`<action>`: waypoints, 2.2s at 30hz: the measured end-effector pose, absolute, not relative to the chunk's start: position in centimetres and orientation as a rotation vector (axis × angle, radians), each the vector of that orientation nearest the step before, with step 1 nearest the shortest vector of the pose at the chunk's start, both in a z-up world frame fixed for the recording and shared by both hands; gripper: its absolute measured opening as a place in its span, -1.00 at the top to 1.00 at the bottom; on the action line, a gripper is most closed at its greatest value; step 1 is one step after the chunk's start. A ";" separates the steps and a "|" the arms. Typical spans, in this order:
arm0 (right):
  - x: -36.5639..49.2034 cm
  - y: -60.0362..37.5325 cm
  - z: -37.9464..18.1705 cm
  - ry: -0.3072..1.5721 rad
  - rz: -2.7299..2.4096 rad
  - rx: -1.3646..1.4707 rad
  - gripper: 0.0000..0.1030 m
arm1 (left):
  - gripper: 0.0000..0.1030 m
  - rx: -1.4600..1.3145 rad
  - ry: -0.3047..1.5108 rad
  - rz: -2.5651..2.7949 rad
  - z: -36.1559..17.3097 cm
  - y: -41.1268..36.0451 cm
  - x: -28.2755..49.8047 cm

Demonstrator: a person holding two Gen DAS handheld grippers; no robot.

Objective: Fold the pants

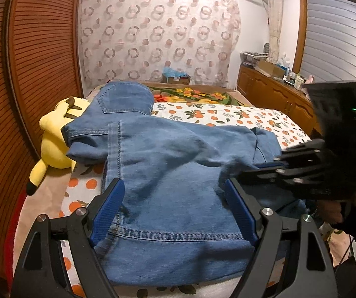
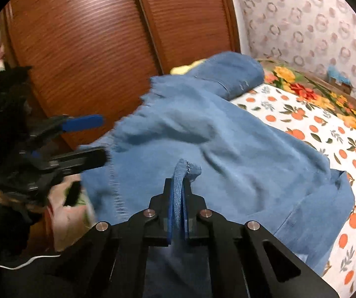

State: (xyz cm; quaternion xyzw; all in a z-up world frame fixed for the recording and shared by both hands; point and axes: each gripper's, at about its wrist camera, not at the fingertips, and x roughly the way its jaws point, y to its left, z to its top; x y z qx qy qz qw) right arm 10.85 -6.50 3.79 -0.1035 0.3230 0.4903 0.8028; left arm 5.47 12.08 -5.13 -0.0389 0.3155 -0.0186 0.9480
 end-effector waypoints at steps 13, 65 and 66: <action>1.1 -6.6 4.3 0.663 1.087 -0.344 0.86 | -0.61 -0.105 0.612 -0.012 -4.1 13.4 5.4; 5.9 -16.4 2.6 0.675 0.816 -0.220 0.82 | -0.61 -0.023 0.760 -0.224 -8.4 4.7 3.7; 5.9 -16.4 3.0 0.659 0.811 -0.211 0.82 | -0.61 -0.024 0.759 -0.224 -8.4 4.7 3.7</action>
